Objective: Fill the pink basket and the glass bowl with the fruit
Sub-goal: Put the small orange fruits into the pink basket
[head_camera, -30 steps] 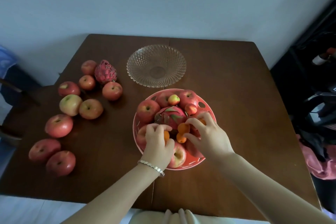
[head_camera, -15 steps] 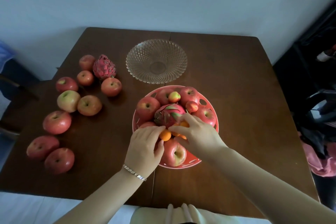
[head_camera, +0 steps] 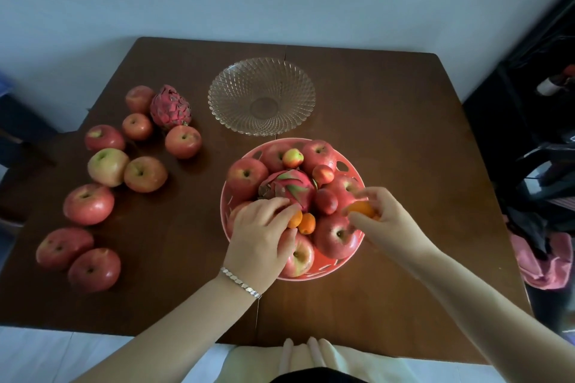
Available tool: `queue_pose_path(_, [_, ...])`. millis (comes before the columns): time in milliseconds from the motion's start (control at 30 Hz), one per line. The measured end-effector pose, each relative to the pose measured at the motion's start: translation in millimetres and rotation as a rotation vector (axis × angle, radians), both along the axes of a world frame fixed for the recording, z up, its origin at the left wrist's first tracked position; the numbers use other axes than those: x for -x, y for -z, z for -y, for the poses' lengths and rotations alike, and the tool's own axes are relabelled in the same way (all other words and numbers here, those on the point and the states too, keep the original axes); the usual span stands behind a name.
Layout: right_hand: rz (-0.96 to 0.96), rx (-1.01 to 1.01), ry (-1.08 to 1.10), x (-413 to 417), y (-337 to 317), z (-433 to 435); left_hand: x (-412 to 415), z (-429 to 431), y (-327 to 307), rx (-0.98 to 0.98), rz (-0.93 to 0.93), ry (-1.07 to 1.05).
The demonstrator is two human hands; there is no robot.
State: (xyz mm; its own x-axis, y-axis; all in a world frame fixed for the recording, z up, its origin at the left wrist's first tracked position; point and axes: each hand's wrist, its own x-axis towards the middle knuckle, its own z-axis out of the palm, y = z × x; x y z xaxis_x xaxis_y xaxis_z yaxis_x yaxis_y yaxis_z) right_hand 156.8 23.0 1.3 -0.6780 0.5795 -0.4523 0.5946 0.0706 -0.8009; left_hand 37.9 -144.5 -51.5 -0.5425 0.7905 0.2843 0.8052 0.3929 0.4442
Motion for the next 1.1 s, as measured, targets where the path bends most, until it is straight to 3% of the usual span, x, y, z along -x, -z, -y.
queue_pose_path(133, [-0.046,0.412,-0.024,-4,-7,15,-15,-8,-23,-0.199,0.185,0.216])
queue_pose_path(233, [-0.033,0.428,-0.111,2,-10,27,-21,-12,-28,-0.243,0.305,0.213])
queue_pose_path(367, [-0.044,0.122,-0.164,3,1,36,-16,5,-15,-0.211,0.297,0.060])
queue_pose_path(433, [-0.088,-0.065,-0.190,-4,11,37,-12,19,-4,-0.161,0.175,0.032])
queue_pose_path(533, [-0.142,-0.303,-0.396,-16,27,45,-9,38,9,-0.108,-0.021,0.056])
queue_pose_path(667, [-0.232,-0.899,-0.601,-23,57,59,-4,48,16,-0.104,-0.062,0.114])
queue_pose_path(767, [-0.256,-0.942,-0.604,-28,67,56,0,52,20,-0.097,-0.089,0.125])
queue_pose_path(967, [-0.538,-1.092,-0.593,-28,86,42,8,60,35,-0.009,-0.069,0.079])
queue_pose_path(1100, [-0.531,-1.148,-0.535,-32,93,39,4,62,30,0.018,-0.067,0.065])
